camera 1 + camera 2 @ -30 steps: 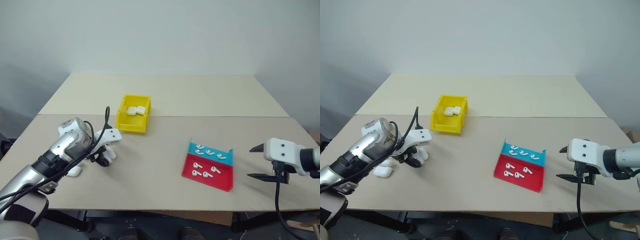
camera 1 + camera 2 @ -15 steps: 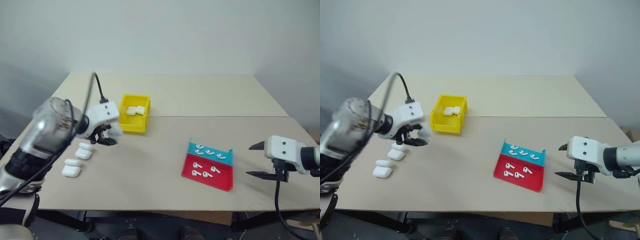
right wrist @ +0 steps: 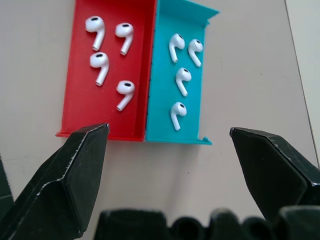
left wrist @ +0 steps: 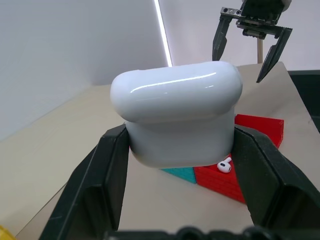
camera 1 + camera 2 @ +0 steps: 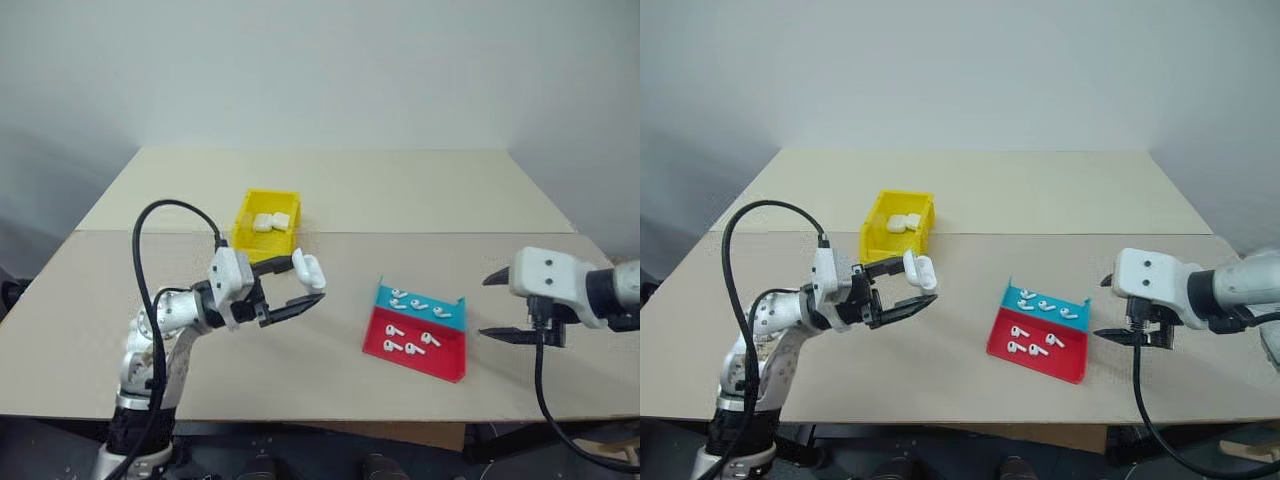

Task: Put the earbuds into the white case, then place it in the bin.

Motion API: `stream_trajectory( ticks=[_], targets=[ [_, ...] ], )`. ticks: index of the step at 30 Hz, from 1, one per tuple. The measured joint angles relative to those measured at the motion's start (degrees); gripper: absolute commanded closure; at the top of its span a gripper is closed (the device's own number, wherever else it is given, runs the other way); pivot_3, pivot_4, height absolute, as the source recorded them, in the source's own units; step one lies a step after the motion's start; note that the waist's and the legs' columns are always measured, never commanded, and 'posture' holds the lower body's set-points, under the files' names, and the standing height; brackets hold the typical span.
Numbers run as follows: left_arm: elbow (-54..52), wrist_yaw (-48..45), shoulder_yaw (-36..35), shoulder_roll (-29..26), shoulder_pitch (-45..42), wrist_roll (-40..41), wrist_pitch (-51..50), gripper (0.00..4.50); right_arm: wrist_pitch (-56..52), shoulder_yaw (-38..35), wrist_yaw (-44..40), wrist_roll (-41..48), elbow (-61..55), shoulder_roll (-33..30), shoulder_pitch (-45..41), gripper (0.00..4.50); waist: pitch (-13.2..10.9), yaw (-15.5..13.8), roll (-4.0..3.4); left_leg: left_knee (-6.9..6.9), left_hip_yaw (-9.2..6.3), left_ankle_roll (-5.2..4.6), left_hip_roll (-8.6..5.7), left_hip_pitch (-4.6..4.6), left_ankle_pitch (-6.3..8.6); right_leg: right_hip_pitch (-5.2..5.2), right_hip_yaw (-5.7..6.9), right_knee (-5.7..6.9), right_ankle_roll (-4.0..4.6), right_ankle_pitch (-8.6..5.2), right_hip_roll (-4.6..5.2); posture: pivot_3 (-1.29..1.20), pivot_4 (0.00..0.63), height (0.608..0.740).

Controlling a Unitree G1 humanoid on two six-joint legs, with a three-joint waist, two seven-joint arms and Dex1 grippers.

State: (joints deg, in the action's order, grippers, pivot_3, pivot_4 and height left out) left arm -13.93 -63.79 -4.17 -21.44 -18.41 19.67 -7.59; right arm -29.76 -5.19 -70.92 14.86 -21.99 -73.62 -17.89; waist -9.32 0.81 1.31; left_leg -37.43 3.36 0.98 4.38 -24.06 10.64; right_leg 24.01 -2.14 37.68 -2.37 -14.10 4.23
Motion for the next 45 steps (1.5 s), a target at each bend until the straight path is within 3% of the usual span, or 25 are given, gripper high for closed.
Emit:
stream_trajectory(
  ticks=[5, 12, 16, 23, 27, 45],
  targets=[
    [4.7, -0.6, 1.6, 4.4, 2.0, 2.2, 9.0, 1.72, -7.6, 10.1, 0.3, -1.5, -2.7, 1.0, -8.7, 0.00, 0.0, -0.1, -0.01, 0.00, 0.04, 0.00, 0.00, -0.06, 0.00, 0.04, -0.02, -0.06, 0.08, 0.07, 0.02, 0.00, 0.150, 0.740],
    [8.6, -5.0, 3.9, 3.0, 4.8, 3.0, 18.2, 1.72, -18.9, 21.4, 0.4, -2.7, -7.4, 5.7, -17.6, 0.00, 0.0, 0.0, -0.02, 0.05, 0.06, 0.00, 0.00, -0.12, 0.00, 0.13, -0.03, -0.07, 0.09, 0.07, 0.04, 0.00, 0.150, 0.740],
    [9.7, -7.8, 4.9, 0.8, 7.0, 2.9, 21.9, 1.72, -25.1, 25.6, 1.5, -2.9, -10.1, 7.5, -19.9, 0.91, 0.0, 0.0, -0.03, 0.06, 0.06, 0.00, 0.01, -0.11, 0.00, 0.15, -0.01, -0.06, 0.11, 0.07, 0.02, 0.00, 0.150, 0.740],
    [10.3, -9.6, 5.6, 0.4, 9.0, 4.5, 25.5, 1.72, -33.5, 31.4, 6.1, -3.5, -12.3, 11.0, -21.7, 0.91, 0.0, -0.1, -0.03, 0.06, 0.07, 0.00, 0.01, -0.12, 0.01, 0.15, 0.00, -0.09, 0.11, 0.07, 0.05, 0.00, 0.150, 0.740],
    [10.3, -9.7, 6.3, 0.2, 9.6, 4.7, 26.3, 1.72, -37.3, 35.3, 8.5, -3.6, -11.5, 12.9, -22.9, 1.80, 0.0, 0.0, -0.03, 0.06, 0.07, 0.00, 0.02, -0.12, 0.00, 0.16, -0.01, -0.07, 0.11, 0.08, 0.04, 0.00, 0.150, 0.740],
    [8.5, -8.9, 8.2, -2.3, 10.5, 5.2, 26.1, 1.72, -42.2, 42.1, 14.9, -4.7, -8.1, 16.0, -26.0, 1.80, 0.0, 0.1, -0.03, 0.13, 0.07, 0.00, 0.04, -0.14, 0.01, 0.21, 0.01, -0.12, 0.12, 0.06, 0.03, 0.00, 0.150, 0.740]
  ],
)
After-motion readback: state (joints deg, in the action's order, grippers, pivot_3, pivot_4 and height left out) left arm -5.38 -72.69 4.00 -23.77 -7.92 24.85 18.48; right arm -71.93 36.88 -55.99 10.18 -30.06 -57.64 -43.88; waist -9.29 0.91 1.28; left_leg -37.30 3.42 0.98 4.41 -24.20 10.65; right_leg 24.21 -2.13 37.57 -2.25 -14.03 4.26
